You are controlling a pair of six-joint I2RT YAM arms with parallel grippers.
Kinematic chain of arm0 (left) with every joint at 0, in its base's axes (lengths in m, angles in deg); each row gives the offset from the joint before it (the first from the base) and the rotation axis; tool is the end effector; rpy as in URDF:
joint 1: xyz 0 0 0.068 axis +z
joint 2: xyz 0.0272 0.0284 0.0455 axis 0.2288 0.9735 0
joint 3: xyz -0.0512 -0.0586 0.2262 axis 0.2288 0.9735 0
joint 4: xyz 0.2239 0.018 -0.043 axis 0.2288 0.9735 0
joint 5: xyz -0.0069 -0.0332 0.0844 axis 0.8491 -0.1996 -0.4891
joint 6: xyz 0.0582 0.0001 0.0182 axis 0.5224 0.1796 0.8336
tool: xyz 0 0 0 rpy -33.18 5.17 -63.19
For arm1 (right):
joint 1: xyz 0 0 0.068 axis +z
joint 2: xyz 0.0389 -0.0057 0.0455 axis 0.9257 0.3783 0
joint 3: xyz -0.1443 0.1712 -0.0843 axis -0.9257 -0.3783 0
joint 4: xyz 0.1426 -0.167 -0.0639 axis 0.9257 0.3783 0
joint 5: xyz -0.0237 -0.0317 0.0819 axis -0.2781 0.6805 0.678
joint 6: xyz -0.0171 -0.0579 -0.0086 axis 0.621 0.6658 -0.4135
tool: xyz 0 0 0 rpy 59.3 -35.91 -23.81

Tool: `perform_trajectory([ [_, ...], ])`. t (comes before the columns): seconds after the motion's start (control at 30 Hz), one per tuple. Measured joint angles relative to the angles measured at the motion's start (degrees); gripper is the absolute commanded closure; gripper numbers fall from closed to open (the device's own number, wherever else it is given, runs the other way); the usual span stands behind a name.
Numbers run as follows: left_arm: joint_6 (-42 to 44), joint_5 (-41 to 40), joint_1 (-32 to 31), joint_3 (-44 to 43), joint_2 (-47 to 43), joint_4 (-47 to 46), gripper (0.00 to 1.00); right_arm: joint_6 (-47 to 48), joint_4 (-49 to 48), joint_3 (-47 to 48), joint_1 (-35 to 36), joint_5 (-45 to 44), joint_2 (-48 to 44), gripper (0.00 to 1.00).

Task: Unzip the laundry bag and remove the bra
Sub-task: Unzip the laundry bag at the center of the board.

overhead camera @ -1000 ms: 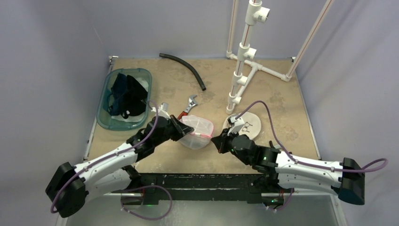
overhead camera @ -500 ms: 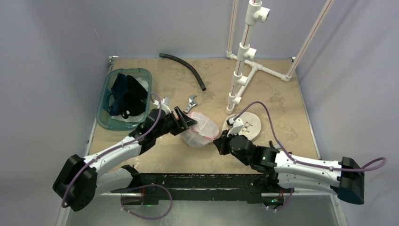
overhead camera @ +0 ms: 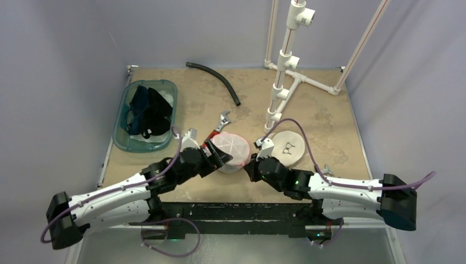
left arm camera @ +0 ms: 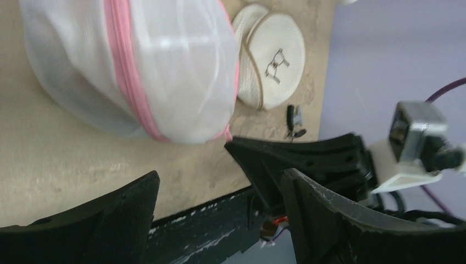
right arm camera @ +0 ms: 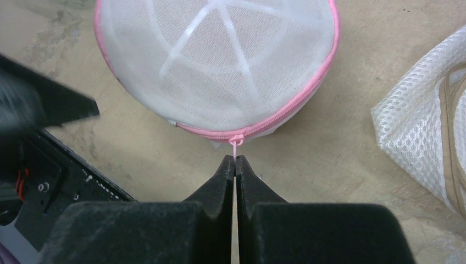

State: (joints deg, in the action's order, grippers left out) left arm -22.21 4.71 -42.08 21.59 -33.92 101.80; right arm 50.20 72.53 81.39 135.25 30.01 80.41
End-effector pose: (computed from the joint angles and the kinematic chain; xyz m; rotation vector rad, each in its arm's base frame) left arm 0.1136 -0.1470 0.2275 -0.5358 2.2156 -1.1189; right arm 0.1011 0.1918 0.2020 -0.2232 2.0162 0.7551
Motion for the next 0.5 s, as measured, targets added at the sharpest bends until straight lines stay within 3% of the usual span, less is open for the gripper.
perform_trajectory([
  [0.2, -11.3, -13.2, -15.7, -0.9, 7.3, 4.3, 0.23, 0.2, -1.6, 0.3, 0.0, 0.0, 1.1, 1.0],
  [0.5, -17.9, -25.9, -16.7, -1.9, 13.2, 1.8, 0.45, 0.3, -1.8, 0.3, 0.0, 0.0, -0.5, 1.0],
])
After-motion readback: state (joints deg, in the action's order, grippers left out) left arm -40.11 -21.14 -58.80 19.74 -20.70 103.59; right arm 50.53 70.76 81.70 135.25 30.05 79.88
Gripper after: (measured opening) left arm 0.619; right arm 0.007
